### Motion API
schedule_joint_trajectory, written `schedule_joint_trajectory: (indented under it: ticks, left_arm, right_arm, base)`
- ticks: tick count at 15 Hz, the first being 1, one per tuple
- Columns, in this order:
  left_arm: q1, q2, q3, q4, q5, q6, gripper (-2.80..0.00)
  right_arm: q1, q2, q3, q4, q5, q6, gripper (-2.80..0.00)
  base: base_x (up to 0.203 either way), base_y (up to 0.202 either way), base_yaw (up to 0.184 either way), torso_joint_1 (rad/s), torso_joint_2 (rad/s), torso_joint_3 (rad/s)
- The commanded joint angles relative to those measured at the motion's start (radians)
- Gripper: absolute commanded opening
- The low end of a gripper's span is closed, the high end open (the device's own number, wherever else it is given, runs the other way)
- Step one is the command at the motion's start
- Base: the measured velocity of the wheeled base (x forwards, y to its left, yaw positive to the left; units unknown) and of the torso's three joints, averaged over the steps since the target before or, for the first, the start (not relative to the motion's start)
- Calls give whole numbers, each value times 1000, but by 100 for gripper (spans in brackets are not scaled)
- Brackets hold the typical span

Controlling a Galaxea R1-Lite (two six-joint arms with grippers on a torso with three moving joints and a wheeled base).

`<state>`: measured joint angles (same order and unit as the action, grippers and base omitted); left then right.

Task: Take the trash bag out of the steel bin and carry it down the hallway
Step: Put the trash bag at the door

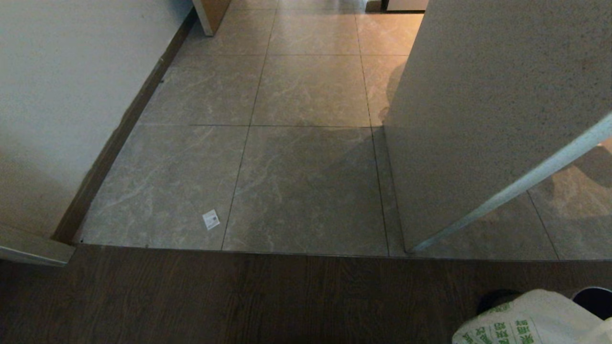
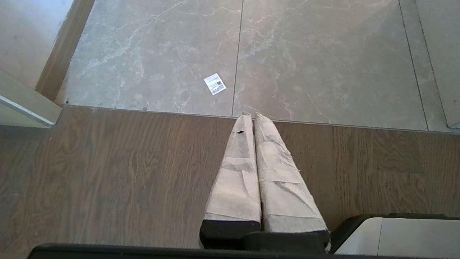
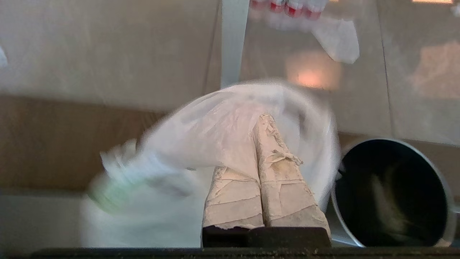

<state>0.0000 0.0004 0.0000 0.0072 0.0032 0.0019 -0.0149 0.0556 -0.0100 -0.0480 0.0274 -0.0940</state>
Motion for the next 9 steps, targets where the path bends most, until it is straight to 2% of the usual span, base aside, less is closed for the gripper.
schedule_joint_trajectory:
  ticks: [1,2,4,9]
  left_arm:
    - [0,0,0,0,0,1,-280]
    - [0,0,0,0,0,0,-280]
    - [0,0,0,0,0,0,-280]
    - [0,0,0,0,0,1,-280]
  right_arm:
    - [5,-58,13,42,-9,15,-280]
    - [7,-59,13,43,-10,-8,-280]
    - [7,-59,15,40,-15,38,-280]
    - [7,-57,11,42,-17,51,-280]
  base:
    - [0,0,0,0,0,0]
    - [0,0,0,0,0,0]
    - [0,0,0,0,0,0]
    - [0,0,0,0,0,0]
